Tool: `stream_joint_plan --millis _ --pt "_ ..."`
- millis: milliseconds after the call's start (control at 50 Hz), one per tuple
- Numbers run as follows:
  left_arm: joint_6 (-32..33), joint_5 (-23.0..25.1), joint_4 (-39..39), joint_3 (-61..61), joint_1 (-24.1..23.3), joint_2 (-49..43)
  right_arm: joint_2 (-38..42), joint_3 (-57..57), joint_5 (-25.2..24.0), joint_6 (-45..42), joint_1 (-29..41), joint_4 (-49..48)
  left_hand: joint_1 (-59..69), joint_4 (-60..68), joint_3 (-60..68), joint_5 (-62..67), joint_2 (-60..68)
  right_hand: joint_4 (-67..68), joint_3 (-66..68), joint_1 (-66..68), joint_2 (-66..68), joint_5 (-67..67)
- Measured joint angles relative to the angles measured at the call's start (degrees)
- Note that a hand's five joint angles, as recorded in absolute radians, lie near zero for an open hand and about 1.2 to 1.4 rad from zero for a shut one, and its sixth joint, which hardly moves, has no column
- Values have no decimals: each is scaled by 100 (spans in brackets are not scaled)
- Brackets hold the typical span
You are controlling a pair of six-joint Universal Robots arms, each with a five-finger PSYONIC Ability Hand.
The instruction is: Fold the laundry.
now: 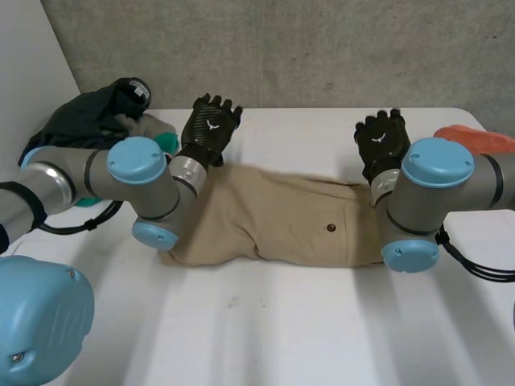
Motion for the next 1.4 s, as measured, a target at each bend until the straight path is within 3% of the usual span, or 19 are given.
stream_joint_plan --millis 40,140,280,380,520,600,620,680,780,940,1020,1120,1260,1280,1340,1400 --pt "-39 -30 35 -84 -19 36 -46 -26 20 150 -33 -50 -197 -415 -420 -318 -441 -579 -588 -370 -508 -503" --pt "-111 -114 51 -610 -43 475 -496 229 -41 467 -93 197 -200 -633 -625 -419 -629 -595 -599 -370 -509 -503" --pt "-605 -151 80 -2282 -22 1958 -1716 1320 -626 964 -333 1795 -200 -633 -625 -419 -629 -589 -588 -367 -494 -499" --pt "-1061 -131 84 -3129 -2 2632 -2020 2051 -1075 1456 -537 2457 -200 -633 -625 -419 -629 -580 -581 -350 -493 -470" --pt "-1367 -116 84 -3772 1 2952 -2027 2753 -1473 1804 -696 2091 -200 -634 -625 -419 -629 -124 -82 -7 -3 11" --pt "-1396 -114 84 -3879 -14 2950 -1901 2895 -1488 1811 -730 1569 -200 -634 -625 -419 -629 1625 1656 1933 1884 1741" --pt "-1397 -115 84 -3889 -18 2943 -1852 2906 -1462 1794 -745 1441 -200 -634 -625 -419 -629 2894 2934 3002 3090 2979" --pt "-1393 -121 84 -3894 -24 2937 -1774 2926 -1317 1695 -816 1212 -200 -633 -625 -419 -629 4667 4690 4395 4863 4665" --pt "-1389 -130 61 -3913 -25 3032 -1998 3048 -948 1240 -1067 969 -200 -634 -625 -419 -629 4999 4914 4582 5021 4872" --pt "-1390 -126 39 -4175 -14 3474 -2886 3227 -663 -510 -1672 878 -200 -634 -625 -419 -629 5004 4914 4710 5021 4872" --pt "-1395 -128 48 -4336 0 3662 -2968 3040 -696 -1206 -1252 838 -200 -634 -625 -419 -629 5009 4938 4714 5021 4872" --pt "-1418 -150 53 -4502 26 3845 -2673 2579 -911 -1540 -81 721 -200 -633 -625 -419 -629 5011 4998 4714 5021 4965" --pt "-1554 -178 45 -4720 80 4110 -1813 2211 -1741 -1866 1475 638 -200 -634 -625 -419 -629 5016 5006 4715 5022 5018" --pt "-1582 -180 46 -4754 98 4156 -1702 2204 -1859 -1944 1632 636 -200 -634 -625 -419 -629 4541 4538 4285 4558 4645" --pt "-1654 -181 52 -4823 156 4261 -1458 2226 -2113 -2143 1935 625 -200 -634 -625 -419 -629 1749 1740 1287 1620 1719" --pt "-1726 -183 65 -4836 205 4333 -1393 2283 -2219 -2106 2052 566 -200 -634 -625 -419 -629 -377 -364 -362 -405 -236"
